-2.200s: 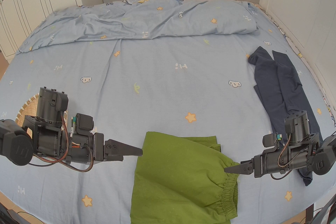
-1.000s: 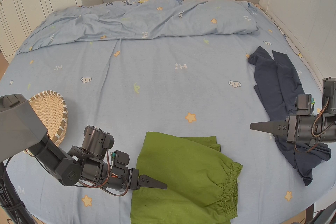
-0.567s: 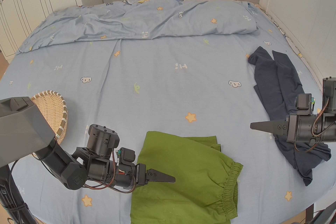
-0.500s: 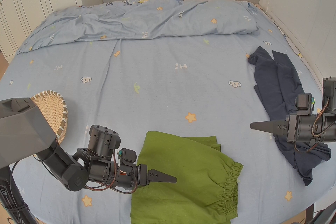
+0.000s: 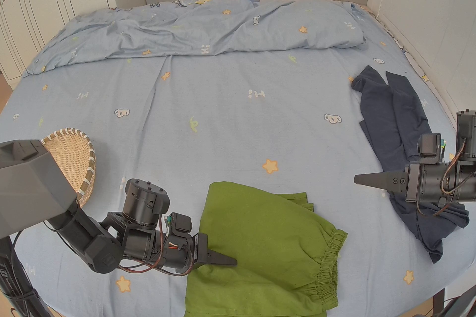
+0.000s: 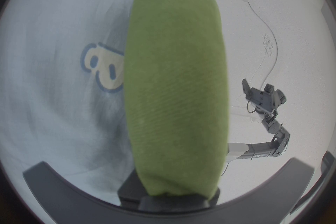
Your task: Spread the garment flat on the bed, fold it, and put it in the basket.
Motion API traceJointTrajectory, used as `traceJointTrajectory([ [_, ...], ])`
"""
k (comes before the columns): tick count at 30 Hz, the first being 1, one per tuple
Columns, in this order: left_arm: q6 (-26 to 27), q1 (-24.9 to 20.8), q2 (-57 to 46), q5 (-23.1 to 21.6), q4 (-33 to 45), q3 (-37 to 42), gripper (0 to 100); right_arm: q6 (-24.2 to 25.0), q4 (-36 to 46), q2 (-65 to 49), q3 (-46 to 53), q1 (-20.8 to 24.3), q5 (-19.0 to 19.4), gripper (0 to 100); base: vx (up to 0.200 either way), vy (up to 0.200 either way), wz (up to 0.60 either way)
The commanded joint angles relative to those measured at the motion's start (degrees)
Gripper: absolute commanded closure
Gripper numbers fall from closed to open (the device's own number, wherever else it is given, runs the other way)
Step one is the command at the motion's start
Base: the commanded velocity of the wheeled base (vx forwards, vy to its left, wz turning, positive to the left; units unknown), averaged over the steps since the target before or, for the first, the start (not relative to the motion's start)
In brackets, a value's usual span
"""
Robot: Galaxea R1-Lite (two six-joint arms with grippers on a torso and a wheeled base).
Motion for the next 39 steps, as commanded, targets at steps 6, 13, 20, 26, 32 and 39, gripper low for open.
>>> traceJointTrajectory([
  [6, -3.46, 2.97, -9.32, 0.59, 0.22, -1.06, 100, 1.51, 0.12, 0.28, -0.54, -0.1, 0.03, 0, 0.0, 0.0, 0.0],
  [13, -3.02, 5.25, -10.64, 0.5, 0.48, -2.12, 100, 1.77, 2.75, -0.08, -1.68, 0.16, 0.12, 0, 0.0, 0.0, 0.0],
  [20, -3.1, 7.54, -14.42, -0.47, 9.89, -6.69, 100, 1.77, 4.86, -0.16, -2.65, 0.34, 0.03, 0, 0.0, 0.0, 0.0],
  [26, -1.87, 9.38, -16.97, -0.56, 20.79, -12.49, 100, 1.77, 4.86, -0.16, -2.56, 0.51, 0.03, 0, 0.0, 0.133, 0.0],
  [32, -0.47, 9.47, -17.58, -0.56, 23.78, -13.8, 100, 1.77, 4.86, -0.16, -2.56, 0.6, 0.03, 0, 0.0, 0.2, 0.0],
  [39, -0.47, 9.21, -17.49, -0.56, 23.78, -13.8, 100, 1.77, 4.86, -0.16, -2.56, 0.69, 0.03, 0, 0.0, 0.2, 0.0],
])
